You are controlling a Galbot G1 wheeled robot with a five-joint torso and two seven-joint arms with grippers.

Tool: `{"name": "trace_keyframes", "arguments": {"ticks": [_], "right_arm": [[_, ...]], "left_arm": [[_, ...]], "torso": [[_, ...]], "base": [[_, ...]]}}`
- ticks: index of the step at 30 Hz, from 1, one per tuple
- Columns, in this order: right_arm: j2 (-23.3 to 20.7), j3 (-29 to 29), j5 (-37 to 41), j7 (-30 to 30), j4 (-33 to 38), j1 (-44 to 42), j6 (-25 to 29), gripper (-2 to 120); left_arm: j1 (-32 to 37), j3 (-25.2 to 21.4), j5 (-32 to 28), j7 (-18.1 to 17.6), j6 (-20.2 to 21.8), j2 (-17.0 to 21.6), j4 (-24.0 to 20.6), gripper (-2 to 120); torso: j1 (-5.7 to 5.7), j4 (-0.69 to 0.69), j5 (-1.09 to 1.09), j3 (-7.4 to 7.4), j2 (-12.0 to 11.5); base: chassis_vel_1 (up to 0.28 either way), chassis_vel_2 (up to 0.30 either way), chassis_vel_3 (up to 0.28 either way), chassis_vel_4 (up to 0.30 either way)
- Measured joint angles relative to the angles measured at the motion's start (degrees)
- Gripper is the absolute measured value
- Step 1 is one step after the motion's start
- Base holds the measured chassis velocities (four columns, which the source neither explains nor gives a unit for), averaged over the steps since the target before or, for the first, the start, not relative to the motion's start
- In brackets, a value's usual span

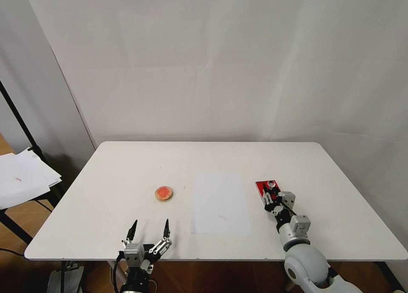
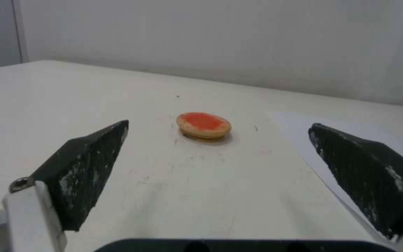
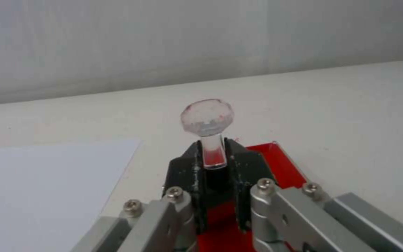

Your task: Pick up the stamp from the ink pad and place it onto another ink pad.

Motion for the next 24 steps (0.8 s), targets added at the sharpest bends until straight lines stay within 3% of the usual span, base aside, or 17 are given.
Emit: {"name": "trace_keyframes", "arguments": {"ticks": [9,16,20,24], "right_arm": [[-0.2,0.1,0.1,0.0,1.1,-0.7,0.2,7],[-1.5,-0.5,1.6,-0.4,7.9,-2.4,1.0,7],[-2.3,-2.7,2.7,-2.6,11.0,-2.6,2.3,7],[-3.2,-9.3,3.5,-3.7,11.8,-1.4,2.8,7]], "left_arm": [[0.0,0.0,0.0,0.0,0.0,0.0,0.0,102],[0.0,0.0,0.0,0.0,0.0,0.0,0.0,102],[0.0,0.0,0.0,0.0,0.0,0.0,0.0,102],[0.0,0.0,0.0,0.0,0.0,0.0,0.0,102]], "torso": [[0.00,0.00,0.00,0.00,0.0],[0.00,-0.01,-0.01,0.00,0.0],[0.00,0.00,-0.01,0.00,0.0],[0.00,0.00,0.00,0.00,0.0]], "base": [[0.000,0.000,0.000,0.000],[0.000,0.000,0.000,0.000],[0.000,0.000,0.000,0.000],[0.000,0.000,0.000,0.000]]}}
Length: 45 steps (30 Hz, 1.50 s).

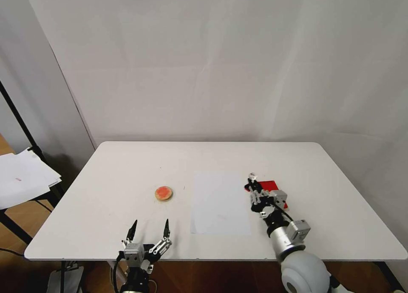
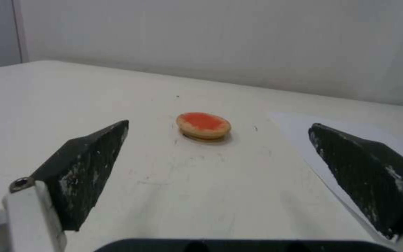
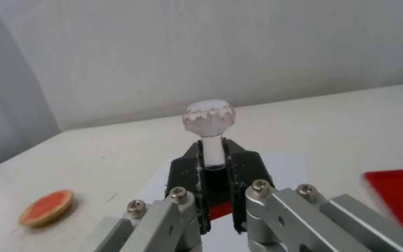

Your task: Pick up the stamp from the ink pad and place it onto another ink pad.

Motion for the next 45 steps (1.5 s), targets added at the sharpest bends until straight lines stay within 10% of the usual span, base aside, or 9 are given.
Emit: {"name": "trace_keyframes", "arguments": {"ticks": [14,45], "right_arm": [[2.9,-12.1,2.4,0.4,-8.9,11.0,-0.1,7],[3.6,-16.5,0.9,1.7,-12.0,10.0,-1.4,7]], "left_arm": [[0.0,0.0,0.0,0.0,0.0,0.0,0.0,102],[0.0,0.0,0.0,0.0,0.0,0.0,0.0,102]], "torso": [[0.00,0.01,0.00,0.00,0.0],[-0.01,-0.02,0.00,0.00,0.0]], "base": [[0.000,0.000,0.000,0.000],[0.000,0.000,0.000,0.000]]}}
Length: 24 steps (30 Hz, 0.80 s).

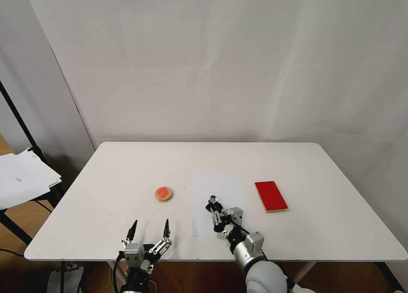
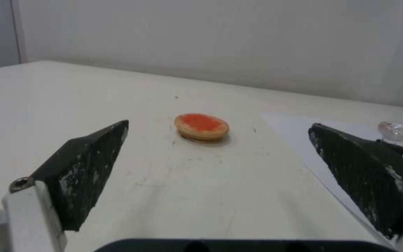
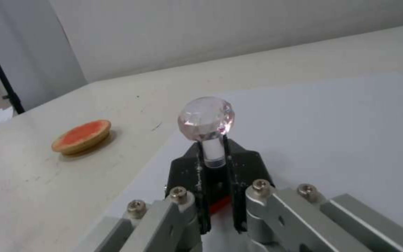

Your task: Pick up the stamp from the ink pad and place it onto another ink pad.

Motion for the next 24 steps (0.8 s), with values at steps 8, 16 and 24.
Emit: {"name": "trace_keyframes", "arguments": {"ticks": [8,16,24], "right_arm": [[-0.8,-1.1,0.1,0.1,0.0,1.8,-0.6,7],[-0.7,3.6,2.3,-1.3,3.3,4.7,2.0,7],[-3.0,-0.6,6.4,-2.5,4.8,12.8,1.5,7]], "left_arm": [[0.0,0.0,0.0,0.0,0.0,0.0,0.0,102],[0.0,0.0,0.0,0.0,0.0,0.0,0.0,102],[0.0,0.0,0.0,0.0,0.0,0.0,0.0,102]], "torso": [[0.00,0.02,0.00,0.01,0.0],[0.03,0.04,0.00,0.03,0.0],[0.02,0.02,0.01,0.01,0.0]], "base": [[0.000,0.000,0.000,0.000],[0.000,0.000,0.000,0.000],[0.000,0.000,0.000,0.000]]}}
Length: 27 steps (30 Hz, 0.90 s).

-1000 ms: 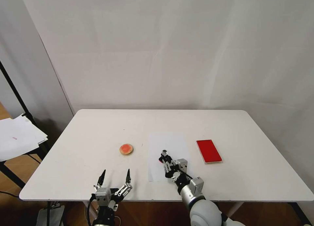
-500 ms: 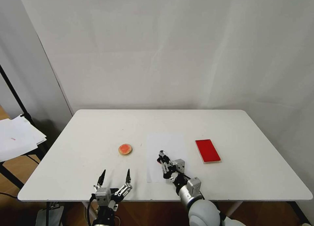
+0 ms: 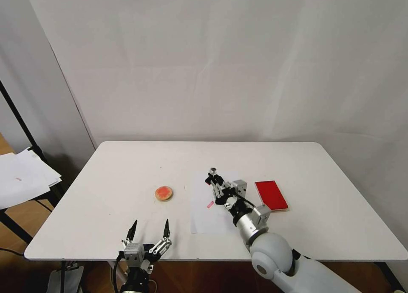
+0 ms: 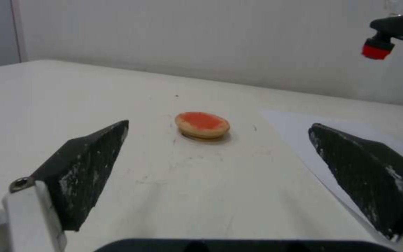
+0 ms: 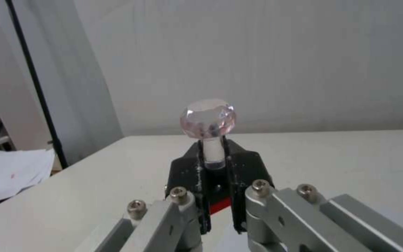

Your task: Pick up the stamp from the ink pad and place it onto another ink pad.

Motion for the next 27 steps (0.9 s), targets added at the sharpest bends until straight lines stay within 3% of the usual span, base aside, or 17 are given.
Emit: {"name": "trace_keyframes", "arguments": {"ticks": [3,5,11,27], "right_arm": [[1.1,-2.8,0.5,0.0,-1.4,2.4,-0.3,7],[4.9,-11.4,2.8,0.1,-5.2,8.5,-0.6,7],[9.6,-17.4,4.8,-0.3,-10.0,13.4,0.2,7],[15.8,-19.3,6.6,-3.0,-20.9,16.1,3.3,7]], "left_arm": [[0.0,0.0,0.0,0.0,0.0,0.0,0.0,102],[0.0,0.0,0.0,0.0,0.0,0.0,0.0,102],[0.0,0.0,0.0,0.0,0.0,0.0,0.0,102],[0.0,0.0,0.0,0.0,0.0,0.0,0.0,102]], "torso": [[0.00,0.01,-0.01,0.00,0.0],[0.00,0.01,-0.01,0.00,0.0],[-0.01,0.00,0.00,0.00,0.0],[-0.01,0.00,-0.01,-0.01,0.0]], "base": [[0.000,0.000,0.000,0.000],[0.000,0.000,0.000,0.000],[0.000,0.000,0.000,0.000],[0.000,0.000,0.000,0.000]]}}
